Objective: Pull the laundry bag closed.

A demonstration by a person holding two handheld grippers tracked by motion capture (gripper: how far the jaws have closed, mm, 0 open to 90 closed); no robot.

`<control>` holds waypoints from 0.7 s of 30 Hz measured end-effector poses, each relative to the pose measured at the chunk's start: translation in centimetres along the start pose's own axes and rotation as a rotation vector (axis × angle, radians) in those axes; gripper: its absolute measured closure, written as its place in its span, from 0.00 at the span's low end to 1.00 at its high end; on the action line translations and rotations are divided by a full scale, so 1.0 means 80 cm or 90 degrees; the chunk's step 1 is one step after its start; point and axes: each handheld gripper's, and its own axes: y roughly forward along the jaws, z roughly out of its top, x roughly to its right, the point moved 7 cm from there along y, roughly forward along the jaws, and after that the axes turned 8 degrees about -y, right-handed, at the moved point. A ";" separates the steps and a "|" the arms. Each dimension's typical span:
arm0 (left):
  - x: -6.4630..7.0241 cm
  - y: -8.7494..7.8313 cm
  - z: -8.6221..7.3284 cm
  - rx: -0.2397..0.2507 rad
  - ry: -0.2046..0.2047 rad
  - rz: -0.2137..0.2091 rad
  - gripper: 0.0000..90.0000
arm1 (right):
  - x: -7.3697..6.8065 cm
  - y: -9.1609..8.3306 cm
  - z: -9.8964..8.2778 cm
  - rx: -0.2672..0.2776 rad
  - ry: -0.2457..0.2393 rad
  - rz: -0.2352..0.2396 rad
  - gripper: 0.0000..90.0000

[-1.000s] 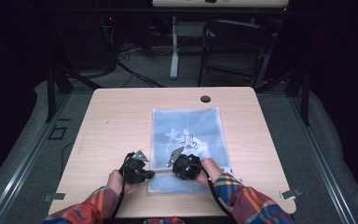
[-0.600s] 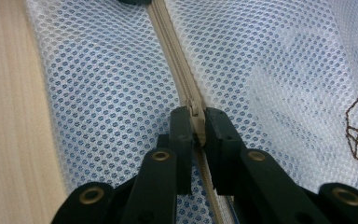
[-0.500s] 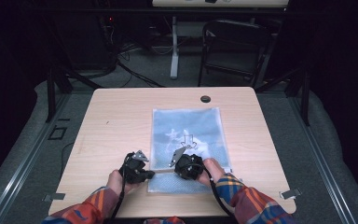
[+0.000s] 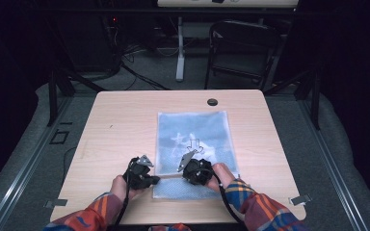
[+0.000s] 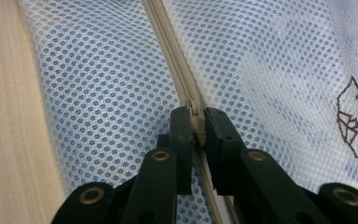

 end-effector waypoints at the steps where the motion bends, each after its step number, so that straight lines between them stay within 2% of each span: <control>1: 0.000 0.000 0.000 0.000 -0.003 -0.001 1.00 | 0.001 -0.001 -0.001 -0.002 0.002 0.000 0.91; 21: 0.000 0.000 0.000 0.000 0.000 0.000 1.00 | 0.004 -0.007 -0.014 -0.010 0.009 -0.007 0.91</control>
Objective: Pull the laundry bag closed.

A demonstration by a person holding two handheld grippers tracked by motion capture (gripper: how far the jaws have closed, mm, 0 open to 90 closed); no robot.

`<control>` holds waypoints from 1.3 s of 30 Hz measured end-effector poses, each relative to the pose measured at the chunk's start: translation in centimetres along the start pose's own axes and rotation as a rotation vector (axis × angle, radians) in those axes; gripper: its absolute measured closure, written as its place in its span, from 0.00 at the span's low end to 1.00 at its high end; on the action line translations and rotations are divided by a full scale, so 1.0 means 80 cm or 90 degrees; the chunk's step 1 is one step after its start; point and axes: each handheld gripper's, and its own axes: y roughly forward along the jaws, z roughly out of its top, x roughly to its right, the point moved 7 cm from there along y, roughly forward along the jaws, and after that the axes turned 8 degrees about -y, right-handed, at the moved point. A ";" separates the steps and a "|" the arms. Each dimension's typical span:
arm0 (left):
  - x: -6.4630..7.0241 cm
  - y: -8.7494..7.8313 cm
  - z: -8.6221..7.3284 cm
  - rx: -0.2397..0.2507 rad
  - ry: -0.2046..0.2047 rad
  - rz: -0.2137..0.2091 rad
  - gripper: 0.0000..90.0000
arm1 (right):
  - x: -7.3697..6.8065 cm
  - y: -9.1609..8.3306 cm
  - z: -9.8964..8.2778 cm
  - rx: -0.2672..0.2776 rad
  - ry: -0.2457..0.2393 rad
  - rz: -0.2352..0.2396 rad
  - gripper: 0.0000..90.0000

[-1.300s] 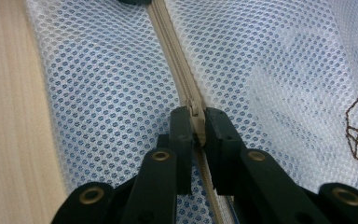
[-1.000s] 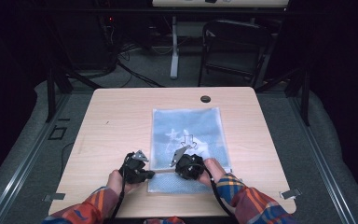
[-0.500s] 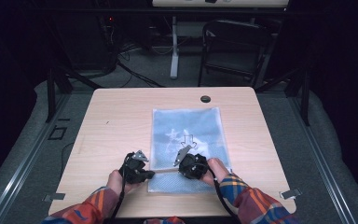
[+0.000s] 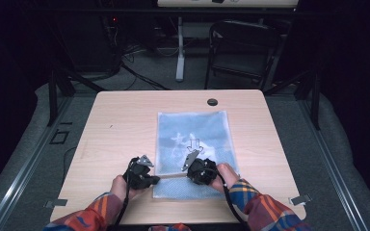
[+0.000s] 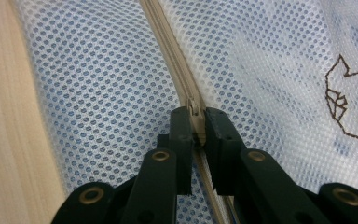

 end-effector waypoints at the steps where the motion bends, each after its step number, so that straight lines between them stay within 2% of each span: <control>1: 0.000 0.000 0.000 0.000 0.000 0.000 1.00 | 0.000 0.000 0.000 0.001 0.001 0.001 0.91; 20: 0.000 0.000 0.000 0.000 -0.003 -0.002 1.00 | 0.004 -0.007 -0.016 -0.016 0.012 -0.002 0.91; 39: -0.001 -0.001 0.000 -0.003 0.001 -0.002 1.00 | 0.007 -0.012 -0.028 -0.018 0.025 -0.010 0.91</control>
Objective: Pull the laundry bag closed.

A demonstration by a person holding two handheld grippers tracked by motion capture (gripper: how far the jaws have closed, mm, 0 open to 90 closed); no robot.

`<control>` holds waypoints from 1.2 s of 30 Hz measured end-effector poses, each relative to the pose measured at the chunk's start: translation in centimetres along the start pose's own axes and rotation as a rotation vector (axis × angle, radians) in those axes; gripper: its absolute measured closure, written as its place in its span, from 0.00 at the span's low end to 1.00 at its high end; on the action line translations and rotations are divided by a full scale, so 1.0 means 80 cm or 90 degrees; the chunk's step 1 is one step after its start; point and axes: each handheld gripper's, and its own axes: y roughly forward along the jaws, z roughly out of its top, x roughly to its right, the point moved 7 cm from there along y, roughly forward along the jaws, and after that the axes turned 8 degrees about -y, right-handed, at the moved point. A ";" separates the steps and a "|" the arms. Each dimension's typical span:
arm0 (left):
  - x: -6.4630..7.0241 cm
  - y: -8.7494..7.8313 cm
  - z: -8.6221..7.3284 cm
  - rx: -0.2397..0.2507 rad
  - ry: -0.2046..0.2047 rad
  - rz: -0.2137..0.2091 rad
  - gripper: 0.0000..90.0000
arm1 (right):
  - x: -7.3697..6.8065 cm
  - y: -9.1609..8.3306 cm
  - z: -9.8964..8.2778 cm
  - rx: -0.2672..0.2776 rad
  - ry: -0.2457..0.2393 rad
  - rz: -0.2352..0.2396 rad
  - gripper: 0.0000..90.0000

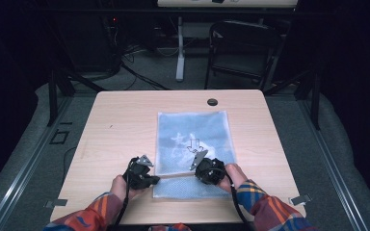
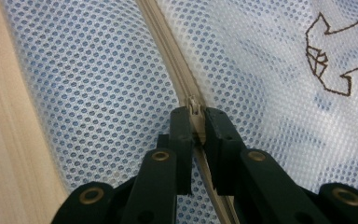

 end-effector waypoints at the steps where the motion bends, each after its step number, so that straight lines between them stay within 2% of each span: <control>1: 0.000 0.000 0.000 0.002 -0.002 0.000 1.00 | 0.001 -0.001 -0.001 -0.003 0.001 -0.001 0.91; 16: 0.001 0.000 0.000 0.002 -0.002 0.000 1.00 | 0.001 -0.002 -0.006 -0.015 -0.007 -0.007 0.91; 36: 0.000 0.000 0.000 0.002 -0.002 0.000 1.00 | 0.006 -0.009 -0.019 -0.022 0.009 -0.012 0.91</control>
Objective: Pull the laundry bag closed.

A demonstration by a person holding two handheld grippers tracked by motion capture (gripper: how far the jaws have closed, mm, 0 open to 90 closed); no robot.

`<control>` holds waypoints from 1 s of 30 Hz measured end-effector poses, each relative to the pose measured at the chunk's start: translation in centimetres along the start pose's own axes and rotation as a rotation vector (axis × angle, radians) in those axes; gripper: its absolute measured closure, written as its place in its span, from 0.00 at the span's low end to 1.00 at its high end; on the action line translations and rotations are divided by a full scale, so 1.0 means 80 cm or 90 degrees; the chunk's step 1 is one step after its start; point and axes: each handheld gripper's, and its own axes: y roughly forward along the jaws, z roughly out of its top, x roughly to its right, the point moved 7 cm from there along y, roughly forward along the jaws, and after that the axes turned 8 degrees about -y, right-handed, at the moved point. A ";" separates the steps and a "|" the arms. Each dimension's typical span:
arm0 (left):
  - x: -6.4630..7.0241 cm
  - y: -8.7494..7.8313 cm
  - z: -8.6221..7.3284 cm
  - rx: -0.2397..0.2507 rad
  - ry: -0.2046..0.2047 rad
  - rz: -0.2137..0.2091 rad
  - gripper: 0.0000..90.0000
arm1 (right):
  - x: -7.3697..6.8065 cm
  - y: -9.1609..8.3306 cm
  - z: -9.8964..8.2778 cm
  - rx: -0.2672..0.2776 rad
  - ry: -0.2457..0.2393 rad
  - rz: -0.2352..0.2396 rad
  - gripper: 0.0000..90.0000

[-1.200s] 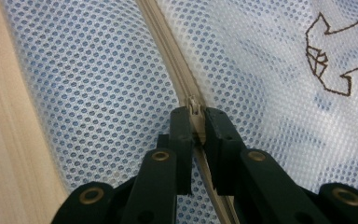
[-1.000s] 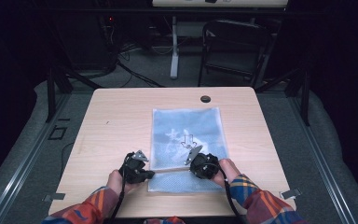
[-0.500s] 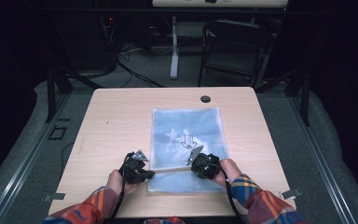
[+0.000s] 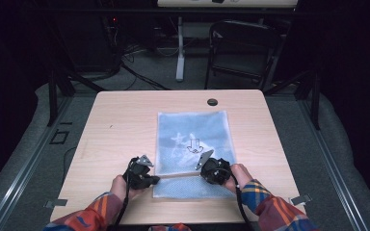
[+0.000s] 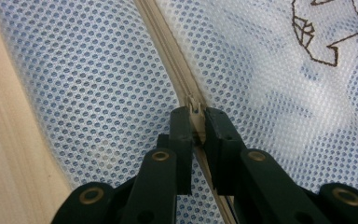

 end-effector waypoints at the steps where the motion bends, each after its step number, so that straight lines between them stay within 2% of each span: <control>1: 0.000 0.000 0.000 0.000 -0.001 0.000 1.00 | 0.000 0.000 0.000 -0.001 -0.001 0.000 0.91; 7: 0.000 0.000 0.000 0.000 0.000 0.000 1.00 | 0.001 -0.003 -0.002 -0.008 -0.007 0.000 0.91; 9: -0.001 0.000 0.000 -0.002 0.003 0.000 1.00 | 0.001 -0.002 -0.003 -0.003 0.000 -0.001 0.91; 10: 0.000 0.000 0.000 -0.002 0.003 0.000 1.00 | 0.003 -0.004 -0.005 -0.015 -0.009 -0.002 0.91; 15: 0.000 0.000 0.000 0.000 -0.001 0.000 1.00 | 0.002 -0.004 -0.009 -0.006 0.008 -0.001 0.91; 22: 0.000 0.000 0.000 -0.002 0.002 0.000 1.00 | 0.004 -0.006 -0.012 -0.014 0.004 -0.003 0.91; 24: 0.000 0.000 0.000 0.000 0.000 0.000 1.00 | 0.003 -0.006 -0.013 -0.007 0.011 0.000 0.91; 30: 0.000 0.000 0.000 -0.002 0.001 0.000 1.00 | 0.005 -0.007 -0.018 -0.014 0.017 -0.003 0.91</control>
